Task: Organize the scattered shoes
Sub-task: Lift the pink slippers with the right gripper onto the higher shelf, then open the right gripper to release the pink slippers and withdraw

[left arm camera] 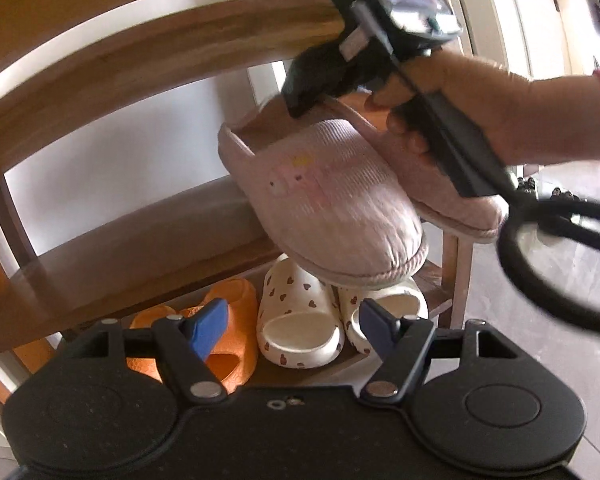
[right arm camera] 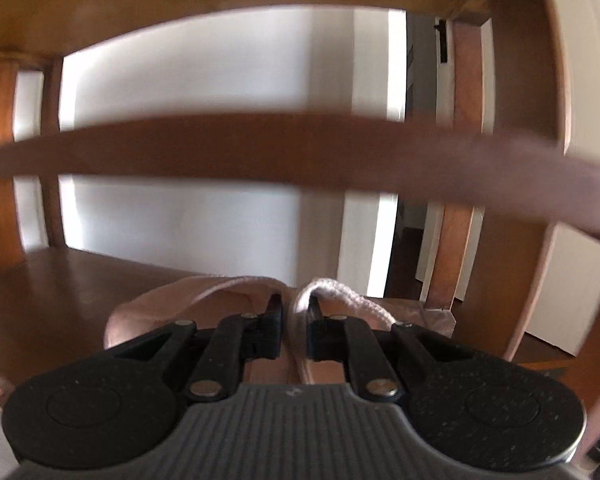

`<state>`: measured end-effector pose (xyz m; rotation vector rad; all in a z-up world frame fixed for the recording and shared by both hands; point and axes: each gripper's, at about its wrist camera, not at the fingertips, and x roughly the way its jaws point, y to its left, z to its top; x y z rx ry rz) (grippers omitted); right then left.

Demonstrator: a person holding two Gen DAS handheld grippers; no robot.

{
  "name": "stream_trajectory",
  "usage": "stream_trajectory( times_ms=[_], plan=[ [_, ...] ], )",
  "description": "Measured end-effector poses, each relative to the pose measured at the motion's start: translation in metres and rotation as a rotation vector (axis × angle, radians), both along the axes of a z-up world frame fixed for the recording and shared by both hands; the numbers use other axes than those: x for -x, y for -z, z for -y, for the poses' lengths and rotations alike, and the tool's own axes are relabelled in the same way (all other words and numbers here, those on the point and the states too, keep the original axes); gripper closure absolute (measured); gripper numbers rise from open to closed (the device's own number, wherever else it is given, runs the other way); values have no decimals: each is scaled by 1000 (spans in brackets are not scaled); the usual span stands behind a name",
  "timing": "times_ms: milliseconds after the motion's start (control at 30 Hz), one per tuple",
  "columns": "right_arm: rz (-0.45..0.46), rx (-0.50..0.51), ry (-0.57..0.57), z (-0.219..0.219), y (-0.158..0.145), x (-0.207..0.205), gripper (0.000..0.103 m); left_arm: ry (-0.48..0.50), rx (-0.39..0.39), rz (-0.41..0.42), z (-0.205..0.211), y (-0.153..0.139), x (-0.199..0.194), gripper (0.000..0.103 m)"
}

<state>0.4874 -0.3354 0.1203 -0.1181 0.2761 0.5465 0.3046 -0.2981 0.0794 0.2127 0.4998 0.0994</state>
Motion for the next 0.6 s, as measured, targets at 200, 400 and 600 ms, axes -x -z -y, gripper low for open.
stream_trajectory(
  times_ms=[200, 400, 600],
  plan=[
    [-65, 58, 18, -17, 11, -15, 82, 2, 42, 13, 3, 4, -4, 31],
    [-32, 41, 24, -22, 8, 0, 52, 46, 85, 59, 11, 0, -4, 31],
    [58, -3, -1, -12, -13, 37, 46, 33, 110, 73, 12, -2, -8, 31]
  ],
)
